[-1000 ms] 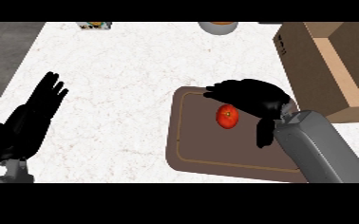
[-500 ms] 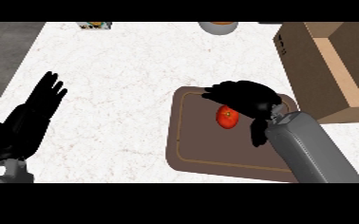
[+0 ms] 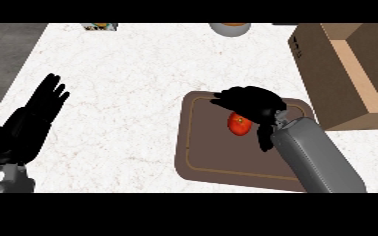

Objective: Pick the tomato from the tray and place it in the cardboard box

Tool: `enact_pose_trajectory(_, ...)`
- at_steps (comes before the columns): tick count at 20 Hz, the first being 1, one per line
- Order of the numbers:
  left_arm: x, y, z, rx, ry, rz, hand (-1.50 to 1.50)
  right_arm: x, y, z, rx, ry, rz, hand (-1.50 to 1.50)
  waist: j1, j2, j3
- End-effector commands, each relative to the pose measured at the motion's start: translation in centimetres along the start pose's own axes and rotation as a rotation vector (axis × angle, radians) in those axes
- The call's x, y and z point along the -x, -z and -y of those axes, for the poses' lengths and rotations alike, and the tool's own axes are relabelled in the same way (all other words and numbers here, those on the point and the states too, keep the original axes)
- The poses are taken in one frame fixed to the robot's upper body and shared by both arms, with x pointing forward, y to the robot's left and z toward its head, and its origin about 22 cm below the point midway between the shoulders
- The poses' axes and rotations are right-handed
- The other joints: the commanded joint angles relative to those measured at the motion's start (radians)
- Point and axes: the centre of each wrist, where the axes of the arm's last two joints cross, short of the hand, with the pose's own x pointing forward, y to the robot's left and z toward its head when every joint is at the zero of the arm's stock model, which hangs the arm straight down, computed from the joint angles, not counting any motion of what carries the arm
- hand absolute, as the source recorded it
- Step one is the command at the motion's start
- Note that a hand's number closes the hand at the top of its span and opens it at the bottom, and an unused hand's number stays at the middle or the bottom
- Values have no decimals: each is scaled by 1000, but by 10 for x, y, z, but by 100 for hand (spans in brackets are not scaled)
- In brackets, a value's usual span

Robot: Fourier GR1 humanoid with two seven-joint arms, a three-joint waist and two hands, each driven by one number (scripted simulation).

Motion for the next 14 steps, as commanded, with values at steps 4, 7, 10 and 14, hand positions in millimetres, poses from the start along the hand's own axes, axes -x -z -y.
enact_pose_trajectory(4, 11, 14, 2, 13, -9, -2, 0, 7, 9, -8, -35, -24, -7, -150, -3, 1, 0)
enact_pose_trajectory(7, 19, 3, -12, 1, -4, -5, 0, -1, 10, -23, -47, -8, -8, -150, -3, 0, 0)
enact_pose_trajectory(10, 8, -18, -5, -12, 3, 17, 0, -17, 12, -26, -42, -23, -29, -150, -1, -2, 0)
enact_pose_trajectory(14, 1, -6, 7, 7, 1, -3, 0, 13, 18, -39, -40, -19, -14, -150, -1, 0, 0)
